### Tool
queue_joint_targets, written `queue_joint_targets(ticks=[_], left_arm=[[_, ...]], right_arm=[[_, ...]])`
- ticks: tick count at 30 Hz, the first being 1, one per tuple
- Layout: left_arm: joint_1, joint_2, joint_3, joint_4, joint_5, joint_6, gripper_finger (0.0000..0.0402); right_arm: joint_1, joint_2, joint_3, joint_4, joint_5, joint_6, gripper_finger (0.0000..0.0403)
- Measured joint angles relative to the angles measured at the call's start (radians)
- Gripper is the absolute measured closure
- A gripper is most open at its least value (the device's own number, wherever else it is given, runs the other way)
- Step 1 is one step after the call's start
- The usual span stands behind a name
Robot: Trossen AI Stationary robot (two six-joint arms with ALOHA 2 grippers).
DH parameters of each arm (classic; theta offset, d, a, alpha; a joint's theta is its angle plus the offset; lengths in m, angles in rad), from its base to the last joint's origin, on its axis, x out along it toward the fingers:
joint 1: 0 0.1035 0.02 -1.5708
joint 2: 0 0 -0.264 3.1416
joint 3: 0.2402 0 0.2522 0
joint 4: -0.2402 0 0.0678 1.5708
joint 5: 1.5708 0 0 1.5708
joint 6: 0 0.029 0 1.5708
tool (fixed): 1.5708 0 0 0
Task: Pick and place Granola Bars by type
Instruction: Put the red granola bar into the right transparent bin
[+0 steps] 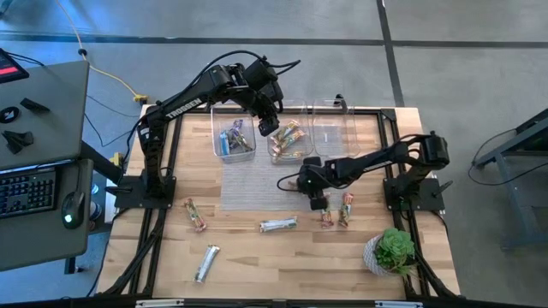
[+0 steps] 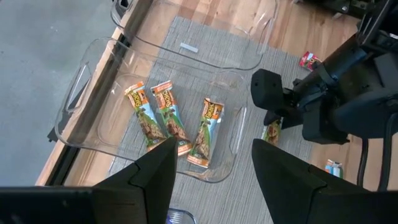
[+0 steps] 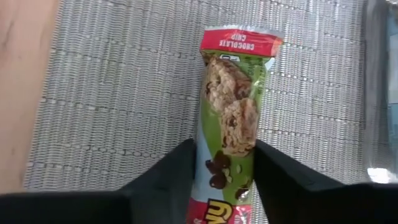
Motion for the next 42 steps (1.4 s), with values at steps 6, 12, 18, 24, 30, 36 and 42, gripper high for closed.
queue_joint_targets(ticks=[6,12,18,24,30,36,42], left_arm=[[0.0,0.0,0.0,-0.001,0.0,0.0,0.0199],[0.0,0.0,0.0,-0.001,0.0,0.015,0.0199],[0.0,0.0,0.0,-0.001,0.0,0.022,0.0199],[0.0,0.0,0.0,-0.001,0.0,0.023,0.0199],[0.0,0.0,0.0,-0.001,0.0,0.023,0.0199],[0.0,0.0,0.0,-0.001,0.0,0.023,0.0199],[0.0,0.0,0.0,-0.001,0.0,0.023,0.0199]], right_arm=[[0.006,-0.036,-0.004,-0.021,-0.005,0.0,0.0321],[0.031,-0.161,-0.004,-0.075,0.056,-0.002,0.0332],[0.031,-0.377,-0.003,-0.149,0.192,-0.014,0.033],[-0.074,-0.549,-0.001,-0.162,0.329,-0.017,0.033],[-0.294,-0.552,-0.001,-0.278,0.302,0.101,0.033],[-0.461,-0.487,-0.001,-0.329,0.203,0.216,0.0329],[-0.519,-0.369,-0.001,-0.313,0.134,0.183,0.0325]])
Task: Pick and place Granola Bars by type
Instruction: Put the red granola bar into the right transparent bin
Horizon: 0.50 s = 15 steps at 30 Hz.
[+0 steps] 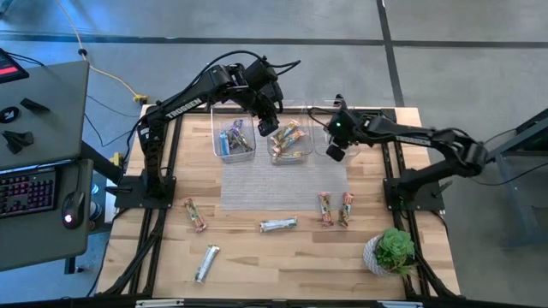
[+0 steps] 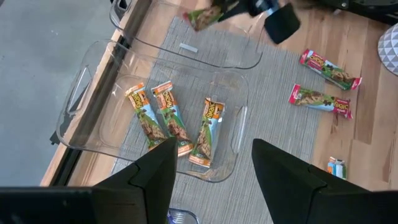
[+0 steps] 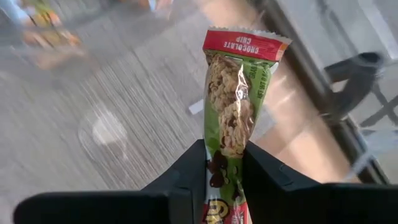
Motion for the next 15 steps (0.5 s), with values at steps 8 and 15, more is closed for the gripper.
queue_joint_targets(ticks=[8,15], left_arm=[[0.0,0.0,0.0,0.0,0.0,0.0,0.0199],[0.0,0.0,0.0,0.0,0.0,0.001,0.0199]], right_arm=[[-0.006,0.14,0.001,0.018,-0.025,-0.039,0.0275],[0.003,0.101,0.0,0.022,-0.002,-0.054,0.0248]])
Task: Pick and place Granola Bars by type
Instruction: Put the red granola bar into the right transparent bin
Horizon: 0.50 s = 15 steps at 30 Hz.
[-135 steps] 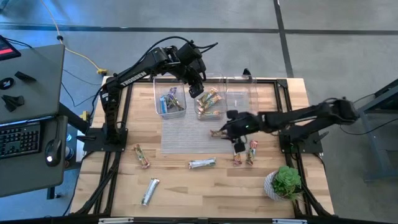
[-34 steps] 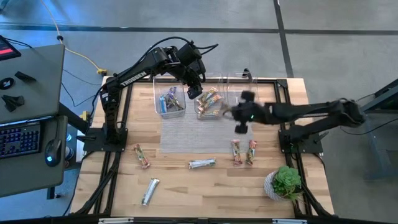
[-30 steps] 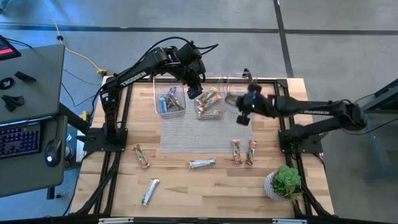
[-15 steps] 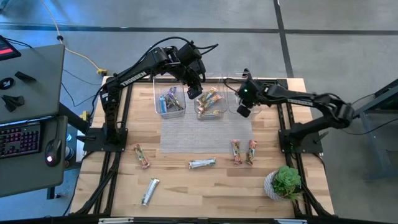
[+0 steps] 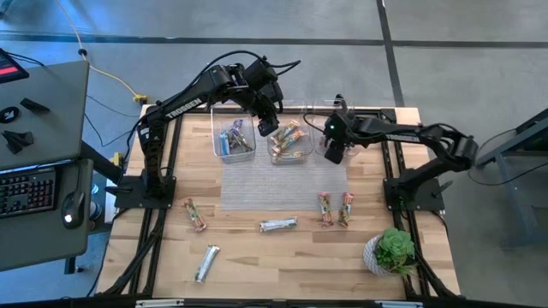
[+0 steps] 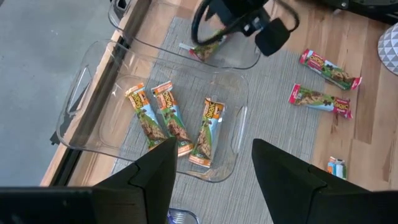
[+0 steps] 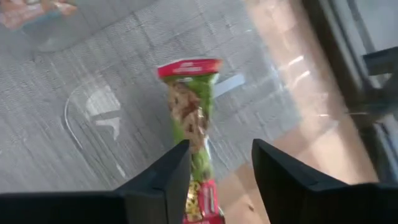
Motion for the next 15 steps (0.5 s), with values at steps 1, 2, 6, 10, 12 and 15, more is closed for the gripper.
queue_joint_targets(ticks=[1,2,6,10,12,15], left_arm=[[0.0,0.0,0.0,0.0,0.0,0.001,0.0199],[0.0,0.0,0.0,0.0,0.0,0.002,0.0199],[0.0,0.0,0.0,0.0,0.0,0.002,0.0199],[0.0,0.0,0.0,0.0,0.001,0.002,0.0199],[0.0,0.0,0.0,0.0,0.0,0.002,0.0199],[0.0,0.0,0.0,0.001,0.0,0.002,0.0199]], right_arm=[[0.006,-0.019,0.0,-0.004,0.018,-0.003,0.0247],[0.013,-0.044,0.0,-0.006,0.035,-0.004,0.0247],[0.051,-0.158,0.0,-0.039,0.088,-0.012,0.0247],[0.101,-0.292,0.0,-0.083,0.043,0.151,0.0247],[0.13,-0.353,0.0,-0.12,-0.017,0.219,0.0246],[0.194,-0.427,0.0,-0.194,-0.119,0.235,0.0247]])
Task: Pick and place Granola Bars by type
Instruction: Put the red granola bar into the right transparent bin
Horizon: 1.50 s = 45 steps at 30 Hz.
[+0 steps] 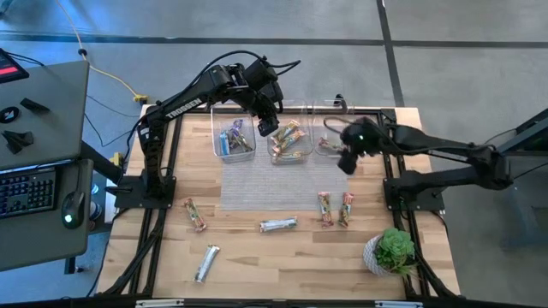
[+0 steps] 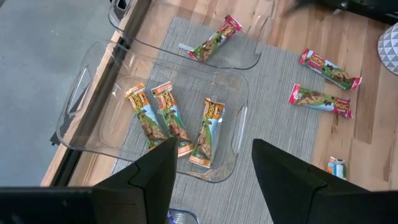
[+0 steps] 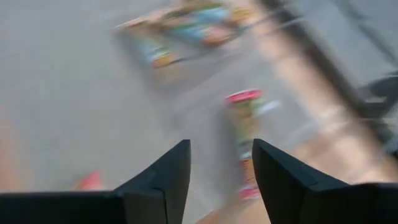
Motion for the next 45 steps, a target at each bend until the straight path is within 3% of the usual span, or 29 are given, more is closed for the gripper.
queue_joint_targets(ticks=[4,12,22,26,34,39,45], left_arm=[[0.0,0.0,0.0,0.0,0.0,0.0,0.0199],[0.0,0.0,0.0,0.001,0.0,0.0,0.0199],[0.0,0.0,0.0,0.002,0.0,-0.001,0.0199],[0.0,0.0,0.0,0.001,0.0,-0.001,0.0199],[0.0,0.0,0.0,-0.001,0.0,-0.001,0.0199],[0.0,0.0,0.0,-0.001,0.0,-0.001,0.0199],[0.0,0.0,0.0,-0.001,0.0,-0.002,0.0199]], right_arm=[[0.127,-0.043,0.0,-0.073,-0.076,0.084,0.0247],[0.38,0.028,0.0,-0.165,-0.076,0.388,0.0246],[0.524,0.212,0.0,-0.324,-0.129,0.628,0.0244],[0.58,0.278,0.0,-0.279,-0.132,0.41,0.0245],[0.728,0.39,0.0,-0.122,-0.112,-0.221,0.0246],[0.765,0.475,0.0,-0.121,-0.124,-0.314,0.0246],[0.779,0.55,0.001,-0.106,0.0,-0.438,0.0247]])
